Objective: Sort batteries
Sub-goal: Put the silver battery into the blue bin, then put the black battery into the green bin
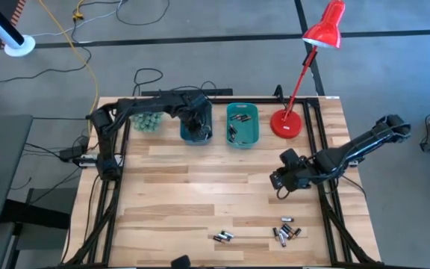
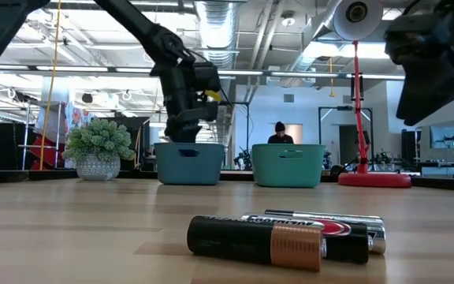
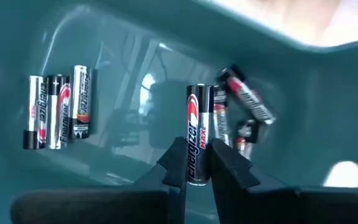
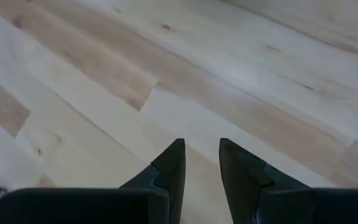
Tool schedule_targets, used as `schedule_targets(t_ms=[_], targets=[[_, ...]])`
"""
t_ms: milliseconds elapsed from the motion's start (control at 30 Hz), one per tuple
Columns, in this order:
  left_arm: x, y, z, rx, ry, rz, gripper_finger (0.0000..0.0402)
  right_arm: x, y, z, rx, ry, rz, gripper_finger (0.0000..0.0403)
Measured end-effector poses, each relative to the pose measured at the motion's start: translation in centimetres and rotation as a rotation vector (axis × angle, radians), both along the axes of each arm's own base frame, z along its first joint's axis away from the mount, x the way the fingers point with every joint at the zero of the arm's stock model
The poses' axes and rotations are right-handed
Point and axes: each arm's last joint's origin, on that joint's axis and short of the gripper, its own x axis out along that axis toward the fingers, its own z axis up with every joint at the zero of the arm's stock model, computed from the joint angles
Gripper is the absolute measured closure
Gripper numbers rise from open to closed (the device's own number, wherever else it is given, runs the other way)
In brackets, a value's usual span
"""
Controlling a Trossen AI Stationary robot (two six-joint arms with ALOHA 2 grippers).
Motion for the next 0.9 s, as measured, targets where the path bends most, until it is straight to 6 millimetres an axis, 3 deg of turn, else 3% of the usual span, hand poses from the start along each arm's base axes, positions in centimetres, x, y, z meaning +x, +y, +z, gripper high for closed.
schedule_targets(t_ms=[167,500,900], targets=[[0.0,0.5,-1.3,-0.027,0.038,0.022,0.0360,0.2,-0.6,0.0,0.000,-0.002,-0.033,0.0287],[0.1,0.5,-1.3,-0.015,0.028,0.010,0.0256,0.3,-0.7,0.0,0.001,-0.002,-0.040,0.0287],[0.9,1.0,0.0,0.017,-0.026,0.012,0.0242,0.3,-0.7,0.0,0.001,-0.002,-0.040,0.0287]])
